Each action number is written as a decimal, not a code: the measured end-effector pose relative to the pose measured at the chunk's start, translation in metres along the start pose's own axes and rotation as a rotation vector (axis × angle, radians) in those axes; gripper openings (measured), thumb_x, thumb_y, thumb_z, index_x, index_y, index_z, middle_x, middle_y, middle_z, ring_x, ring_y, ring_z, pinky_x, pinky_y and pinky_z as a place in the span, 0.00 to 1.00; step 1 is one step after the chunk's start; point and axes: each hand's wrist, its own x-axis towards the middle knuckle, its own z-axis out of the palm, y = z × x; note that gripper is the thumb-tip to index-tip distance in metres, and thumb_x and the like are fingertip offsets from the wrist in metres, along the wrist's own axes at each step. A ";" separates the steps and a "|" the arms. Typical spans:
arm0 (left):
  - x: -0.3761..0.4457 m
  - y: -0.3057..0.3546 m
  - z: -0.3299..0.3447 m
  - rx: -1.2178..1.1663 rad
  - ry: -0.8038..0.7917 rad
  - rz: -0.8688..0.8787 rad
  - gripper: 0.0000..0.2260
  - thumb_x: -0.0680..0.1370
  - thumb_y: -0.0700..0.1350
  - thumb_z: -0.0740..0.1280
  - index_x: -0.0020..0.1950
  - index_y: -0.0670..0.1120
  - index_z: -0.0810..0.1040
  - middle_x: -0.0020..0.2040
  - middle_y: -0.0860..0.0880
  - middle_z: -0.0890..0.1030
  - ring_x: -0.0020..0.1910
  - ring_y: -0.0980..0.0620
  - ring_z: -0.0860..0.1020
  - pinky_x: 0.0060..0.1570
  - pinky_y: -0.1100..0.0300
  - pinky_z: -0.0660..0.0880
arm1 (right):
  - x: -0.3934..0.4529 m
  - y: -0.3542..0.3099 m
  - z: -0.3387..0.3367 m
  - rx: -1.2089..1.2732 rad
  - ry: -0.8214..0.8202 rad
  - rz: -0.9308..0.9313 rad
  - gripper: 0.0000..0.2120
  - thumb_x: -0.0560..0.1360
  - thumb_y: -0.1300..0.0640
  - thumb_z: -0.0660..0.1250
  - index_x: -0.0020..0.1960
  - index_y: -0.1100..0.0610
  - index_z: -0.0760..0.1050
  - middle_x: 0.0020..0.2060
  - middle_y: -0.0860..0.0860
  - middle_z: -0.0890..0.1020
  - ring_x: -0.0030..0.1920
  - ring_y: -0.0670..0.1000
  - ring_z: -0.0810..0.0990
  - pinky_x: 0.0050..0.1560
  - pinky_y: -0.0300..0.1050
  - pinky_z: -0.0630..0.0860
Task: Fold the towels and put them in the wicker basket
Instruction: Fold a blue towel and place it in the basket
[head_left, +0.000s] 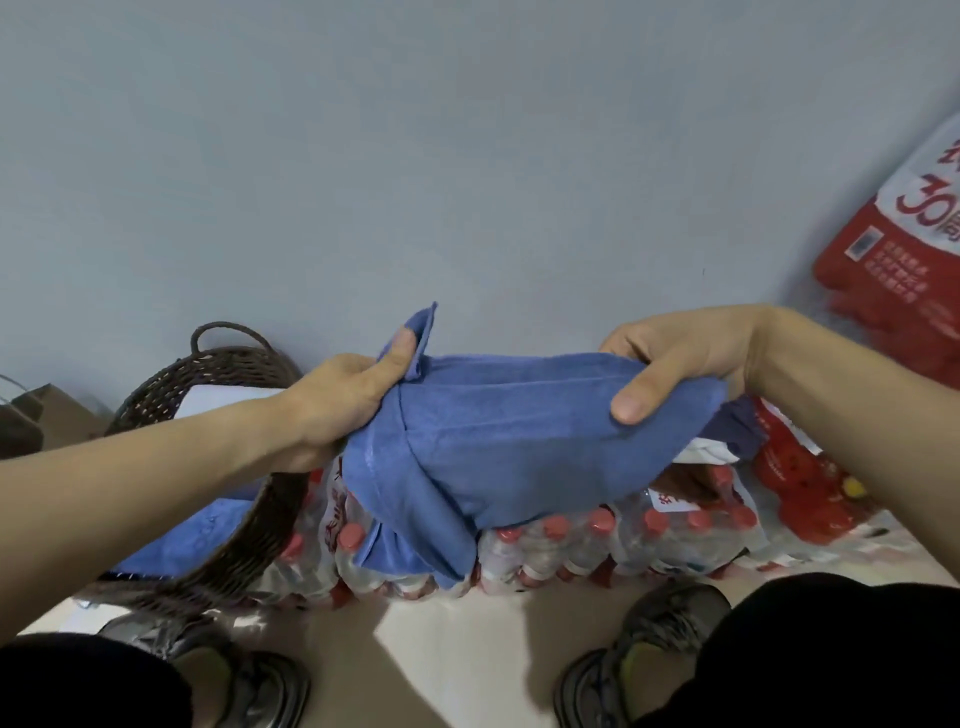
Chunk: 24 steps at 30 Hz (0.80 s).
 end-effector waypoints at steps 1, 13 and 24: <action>0.003 -0.006 -0.001 0.032 -0.049 -0.016 0.28 0.65 0.70 0.67 0.40 0.44 0.84 0.43 0.45 0.86 0.42 0.48 0.84 0.41 0.58 0.80 | 0.004 0.005 -0.001 0.007 0.035 0.008 0.03 0.68 0.63 0.74 0.42 0.61 0.84 0.42 0.57 0.86 0.41 0.52 0.86 0.41 0.41 0.80; 0.090 -0.111 0.009 0.088 0.530 -0.131 0.13 0.82 0.46 0.62 0.53 0.37 0.79 0.48 0.41 0.79 0.46 0.43 0.77 0.44 0.56 0.70 | 0.073 0.077 -0.014 0.210 0.586 0.278 0.10 0.79 0.64 0.65 0.60 0.60 0.77 0.52 0.58 0.85 0.51 0.57 0.85 0.56 0.56 0.80; 0.124 -0.133 -0.002 0.330 0.605 -0.049 0.16 0.83 0.52 0.58 0.45 0.42 0.76 0.49 0.34 0.81 0.50 0.34 0.79 0.44 0.54 0.69 | 0.121 0.102 -0.029 0.204 0.967 0.287 0.13 0.80 0.69 0.56 0.58 0.57 0.74 0.51 0.62 0.80 0.47 0.59 0.79 0.55 0.61 0.80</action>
